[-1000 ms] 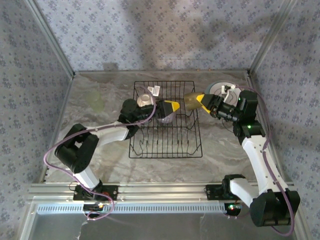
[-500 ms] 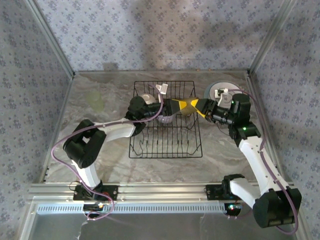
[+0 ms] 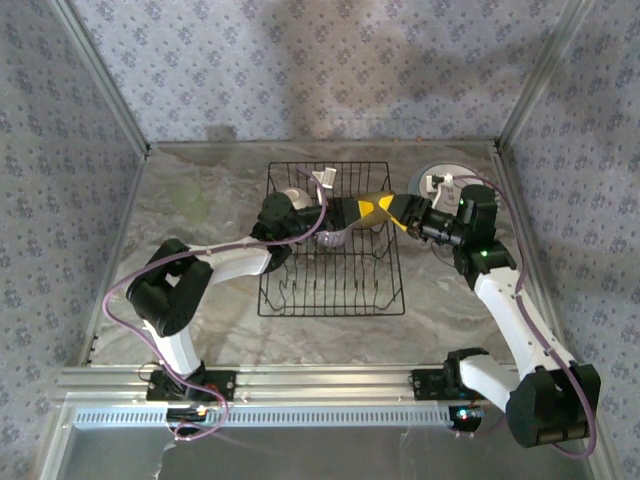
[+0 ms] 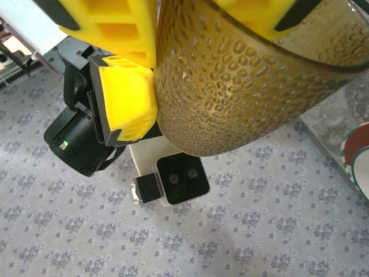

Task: Unload the mixed dishes from the dish rack

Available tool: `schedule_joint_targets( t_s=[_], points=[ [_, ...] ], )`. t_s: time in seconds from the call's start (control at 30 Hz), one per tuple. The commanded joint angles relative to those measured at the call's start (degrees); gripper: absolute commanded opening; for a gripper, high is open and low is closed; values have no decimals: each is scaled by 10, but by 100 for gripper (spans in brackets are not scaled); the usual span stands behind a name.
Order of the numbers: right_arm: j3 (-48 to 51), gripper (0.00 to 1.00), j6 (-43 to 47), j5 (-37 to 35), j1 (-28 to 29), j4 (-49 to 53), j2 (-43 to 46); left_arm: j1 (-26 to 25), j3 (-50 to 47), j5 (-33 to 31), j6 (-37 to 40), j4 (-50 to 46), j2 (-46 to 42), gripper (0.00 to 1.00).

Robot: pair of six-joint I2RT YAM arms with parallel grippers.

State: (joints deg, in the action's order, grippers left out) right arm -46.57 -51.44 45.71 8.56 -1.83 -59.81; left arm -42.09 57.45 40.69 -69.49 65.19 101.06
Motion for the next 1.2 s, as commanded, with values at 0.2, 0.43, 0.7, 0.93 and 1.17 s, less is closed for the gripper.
schedule_joint_targets(
  t_s=[0.2, 0.43, 0.7, 0.93, 1.17],
  points=[
    [15, 45, 13, -1, 12, 7, -6, -17, -1, -10, 10, 29, -13, 0],
    [20, 46, 13, -1, 17, 2, -4, -24, 2, -11, 10, 22, -14, 0],
    [22, 56, 16, 0, 16, 1, -2, -25, 0, -14, 10, 21, -12, 0],
    [24, 82, 17, 1, 17, -3, 0, -25, -4, -19, 10, 18, -9, 0],
    [24, 100, 19, 2, 18, -3, 0, -25, -2, -18, 11, 16, -9, 0]
  ],
)
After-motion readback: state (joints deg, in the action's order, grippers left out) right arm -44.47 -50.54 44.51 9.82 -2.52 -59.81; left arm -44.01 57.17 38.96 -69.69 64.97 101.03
